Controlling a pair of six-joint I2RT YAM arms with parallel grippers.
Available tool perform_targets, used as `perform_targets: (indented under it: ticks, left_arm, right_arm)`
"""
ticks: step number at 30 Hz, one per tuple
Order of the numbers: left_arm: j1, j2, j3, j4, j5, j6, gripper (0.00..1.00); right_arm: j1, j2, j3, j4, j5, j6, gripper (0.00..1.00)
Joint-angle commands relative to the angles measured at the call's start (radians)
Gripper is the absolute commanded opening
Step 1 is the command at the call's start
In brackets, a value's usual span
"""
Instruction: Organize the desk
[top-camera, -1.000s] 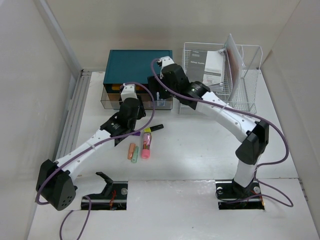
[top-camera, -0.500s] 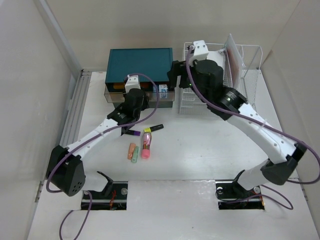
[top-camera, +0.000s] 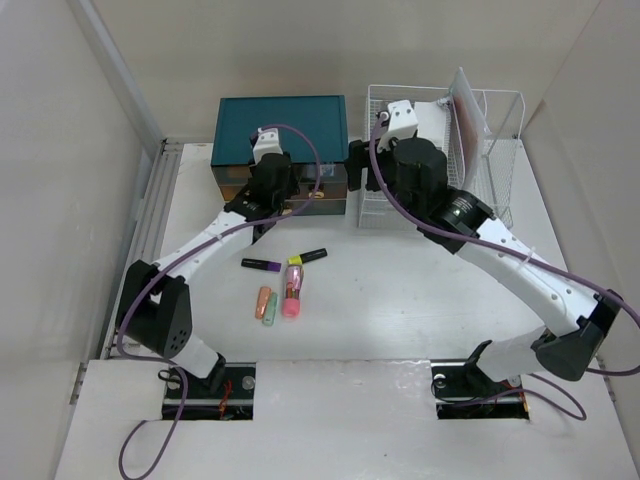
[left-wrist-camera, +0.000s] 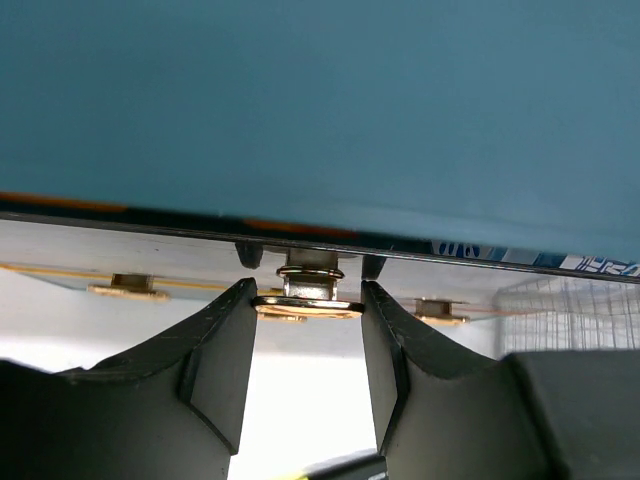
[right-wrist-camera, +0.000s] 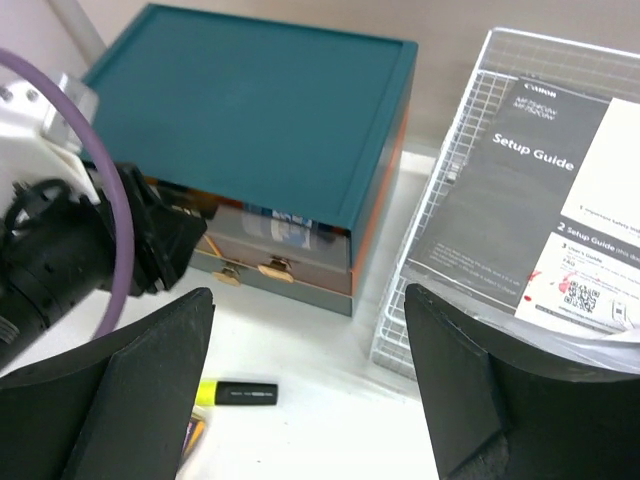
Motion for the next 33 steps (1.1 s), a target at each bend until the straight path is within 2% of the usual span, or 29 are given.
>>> perform_targets:
  ticks: [1,3,4,7,9,10,13,19,23,24,25,29,33]
  left_arm:
    - [0.012,0.036,0.028,0.003,0.052,-0.018,0.0]
    - [0.012,0.036,0.028,0.003,0.061,-0.018,0.12]
    - [0.012,0.036,0.011,0.017,0.061,-0.018,0.3]
    - [0.012,-0.012,-0.027,0.026,0.07,-0.009,0.6]
    - [0.012,-0.08,-0.068,0.026,0.082,-0.009,0.87]
    - [0.012,-0.081,-0.068,0.026,0.082,-0.009,0.87]
    - [-0.014,-0.153,-0.105,0.017,0.082,-0.02,1.0]
    - [-0.054,-0.321,-0.209,-0.004,0.064,-0.043,0.99]
    - [-0.022,-0.341,-0.26,-0.004,0.035,-0.043,0.85]
    - [-0.01,-0.341,-0.272,-0.004,0.035,-0.043,0.79]
    - [0.001,-0.332,-0.282,0.005,0.035,-0.043,0.66]
    - [0.048,-0.267,-0.282,0.026,0.047,-0.001,0.57]
    - [0.099,-0.22,-0.282,0.066,0.047,0.025,0.53]
  right_arm:
    - [-0.018,-0.021,-0.015,0.053,-0.007,-0.013,0.82]
    - [-0.018,-0.03,-0.024,0.053,-0.02,-0.013,0.82]
    - [-0.029,-0.03,-0.024,0.053,-0.02,-0.013,0.82]
    - [-0.038,-0.03,-0.047,0.063,-0.038,-0.013,0.82]
    - [-0.038,-0.03,-0.066,0.072,-0.057,-0.013,0.82]
    - [-0.038,-0.03,-0.066,0.072,-0.057,-0.013,0.82]
    - [-0.038,-0.03,-0.089,0.072,-0.066,-0.013,0.82]
    - [-0.047,-0.059,-0.121,0.072,-0.11,-0.013,0.82]
    - [-0.058,-0.059,-0.13,0.072,-0.173,-0.013,0.82]
    - [-0.067,-0.059,-0.13,0.072,-0.231,-0.03,0.82]
    - [-0.067,-0.059,-0.139,0.072,-0.256,-0.039,0.82]
    - [-0.087,-0.068,-0.173,0.081,-0.362,-0.065,0.8]
    - [-0.127,-0.096,-0.198,0.092,-0.422,-0.065,0.77]
